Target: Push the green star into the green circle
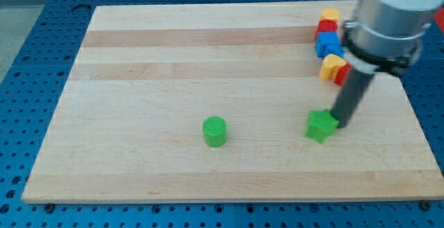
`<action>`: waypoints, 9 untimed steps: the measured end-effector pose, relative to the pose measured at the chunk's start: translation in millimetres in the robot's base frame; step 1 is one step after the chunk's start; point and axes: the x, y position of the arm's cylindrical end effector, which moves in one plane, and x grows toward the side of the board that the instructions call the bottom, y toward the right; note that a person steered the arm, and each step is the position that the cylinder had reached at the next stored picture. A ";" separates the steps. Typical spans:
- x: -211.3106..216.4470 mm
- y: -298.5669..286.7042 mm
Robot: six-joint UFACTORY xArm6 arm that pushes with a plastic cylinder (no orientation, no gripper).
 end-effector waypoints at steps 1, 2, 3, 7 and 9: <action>0.4 -57.3; -0.7 -58.3; -5.5 -13.8; 27.8 -60.7; 20.6 -115.5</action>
